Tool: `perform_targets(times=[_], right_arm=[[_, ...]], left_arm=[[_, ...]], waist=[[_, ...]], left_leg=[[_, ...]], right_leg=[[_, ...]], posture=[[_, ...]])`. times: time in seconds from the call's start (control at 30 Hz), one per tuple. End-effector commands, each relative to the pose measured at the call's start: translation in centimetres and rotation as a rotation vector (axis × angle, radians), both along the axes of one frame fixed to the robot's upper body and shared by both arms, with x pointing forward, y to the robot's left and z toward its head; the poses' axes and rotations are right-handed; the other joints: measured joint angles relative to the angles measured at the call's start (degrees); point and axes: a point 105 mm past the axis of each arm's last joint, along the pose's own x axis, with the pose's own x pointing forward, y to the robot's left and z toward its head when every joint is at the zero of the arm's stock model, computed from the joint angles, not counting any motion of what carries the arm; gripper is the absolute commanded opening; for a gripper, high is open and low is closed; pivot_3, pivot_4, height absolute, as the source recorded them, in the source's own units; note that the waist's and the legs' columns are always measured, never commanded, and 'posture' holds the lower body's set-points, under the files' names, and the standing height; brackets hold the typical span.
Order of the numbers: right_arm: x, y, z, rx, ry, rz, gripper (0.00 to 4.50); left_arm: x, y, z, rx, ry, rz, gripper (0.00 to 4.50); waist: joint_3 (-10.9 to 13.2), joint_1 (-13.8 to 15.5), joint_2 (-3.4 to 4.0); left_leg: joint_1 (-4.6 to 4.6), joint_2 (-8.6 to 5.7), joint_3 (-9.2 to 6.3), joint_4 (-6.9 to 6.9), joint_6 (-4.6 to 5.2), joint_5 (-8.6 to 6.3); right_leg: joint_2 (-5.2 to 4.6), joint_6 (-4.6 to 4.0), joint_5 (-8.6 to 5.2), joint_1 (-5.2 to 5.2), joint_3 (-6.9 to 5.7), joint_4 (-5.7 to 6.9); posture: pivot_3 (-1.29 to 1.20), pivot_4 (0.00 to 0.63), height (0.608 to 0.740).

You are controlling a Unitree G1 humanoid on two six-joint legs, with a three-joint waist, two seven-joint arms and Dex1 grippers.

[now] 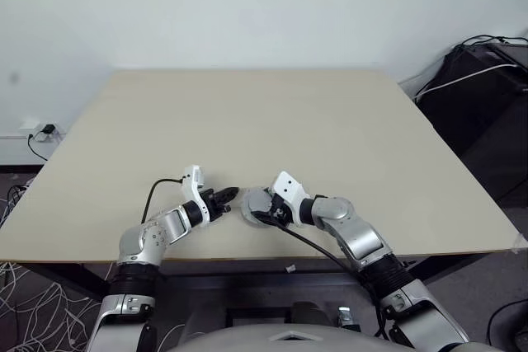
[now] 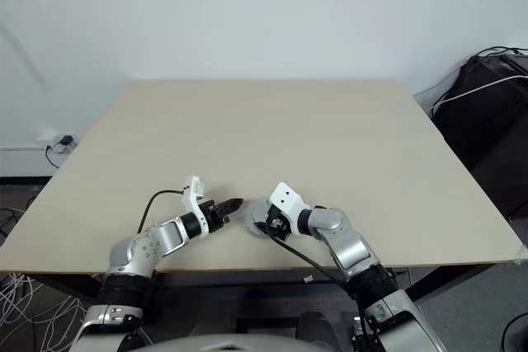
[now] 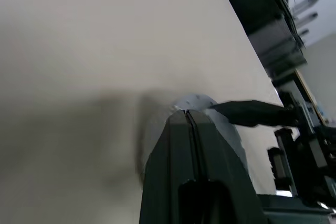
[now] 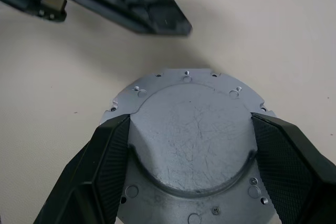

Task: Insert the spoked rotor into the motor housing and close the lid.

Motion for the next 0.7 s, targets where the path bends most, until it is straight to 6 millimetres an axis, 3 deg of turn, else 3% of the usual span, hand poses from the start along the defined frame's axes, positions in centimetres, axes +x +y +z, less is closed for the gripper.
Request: perform_targets(times=[0.03,0.33,0.7], right_arm=[[-0.2,-0.8,-1.1,-0.054,0.027,-0.024,3.2],[-0.2,-0.7,-1.0,-0.047,0.022,-0.03,3.2],[-0.3,-0.5,-0.9,-0.043,0.016,-0.029,3.2]], left_arm=[[-0.2,-1.5,0.4,0.006,-0.004,-0.096,0.0],[0.1,-2.0,-0.6,0.094,0.017,-0.113,0.0],[0.5,0.1,-1.9,0.184,0.056,-0.037,0.0]], waist=[[0.0,0.0,0.0],[0.0,0.1,0.0],[0.0,0.0,-0.03]], left_leg=[[0.0,0.0,0.0,-0.01,0.0,0.0],[0.01,0.01,-0.03,0.0,-0.03,0.01],[0.01,0.01,-0.07,-0.01,-0.04,0.02]], right_leg=[[0.0,0.0,0.0,0.0,0.0,0.0],[0.0,0.01,0.0,0.02,0.0,0.0],[0.0,0.01,0.0,0.02,-0.01,-0.01]], posture=[[0.0,0.0,0.74],[0.0,0.0,0.74],[0.0,0.0,0.74]])
